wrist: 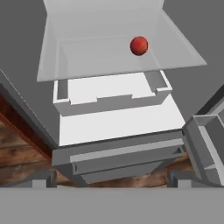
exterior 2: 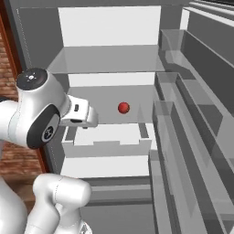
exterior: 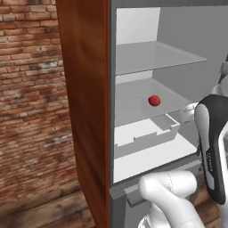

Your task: Grab the lime and onion from the fridge, place them in the blender, close the lid, and turn on the blender to create a marinade.

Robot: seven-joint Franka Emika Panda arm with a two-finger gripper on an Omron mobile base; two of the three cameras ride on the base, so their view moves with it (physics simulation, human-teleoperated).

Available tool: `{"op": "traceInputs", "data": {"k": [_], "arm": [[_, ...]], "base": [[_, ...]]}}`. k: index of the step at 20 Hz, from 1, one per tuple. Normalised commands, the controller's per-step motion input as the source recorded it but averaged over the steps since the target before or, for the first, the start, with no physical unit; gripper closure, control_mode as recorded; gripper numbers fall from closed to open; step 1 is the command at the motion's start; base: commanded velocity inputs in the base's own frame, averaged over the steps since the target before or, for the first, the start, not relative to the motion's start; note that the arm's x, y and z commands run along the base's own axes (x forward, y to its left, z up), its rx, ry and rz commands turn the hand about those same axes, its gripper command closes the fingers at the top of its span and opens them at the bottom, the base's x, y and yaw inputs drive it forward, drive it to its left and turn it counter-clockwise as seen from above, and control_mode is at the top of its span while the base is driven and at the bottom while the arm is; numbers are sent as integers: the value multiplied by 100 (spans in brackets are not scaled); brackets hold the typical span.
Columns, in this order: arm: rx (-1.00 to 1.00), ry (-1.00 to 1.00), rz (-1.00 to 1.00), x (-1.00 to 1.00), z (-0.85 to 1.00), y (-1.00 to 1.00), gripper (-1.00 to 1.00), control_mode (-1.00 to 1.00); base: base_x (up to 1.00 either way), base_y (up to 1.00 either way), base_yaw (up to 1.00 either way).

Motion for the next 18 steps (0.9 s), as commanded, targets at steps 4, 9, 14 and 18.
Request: {"op": "traceInputs", "data": {"k": [4,9,14,18], "arm": [[0,0,0,57,-8,-16,-100,-100],[0,0,0,50,-21,-32,-100,-100],[0,0,0,51,-30,-33,-100,-100],[0,0,-6,77,-33,-9,-100,-100]], "base": [[0,0,0],[0,0,0],[0,0,0],[0,0,0]]}}
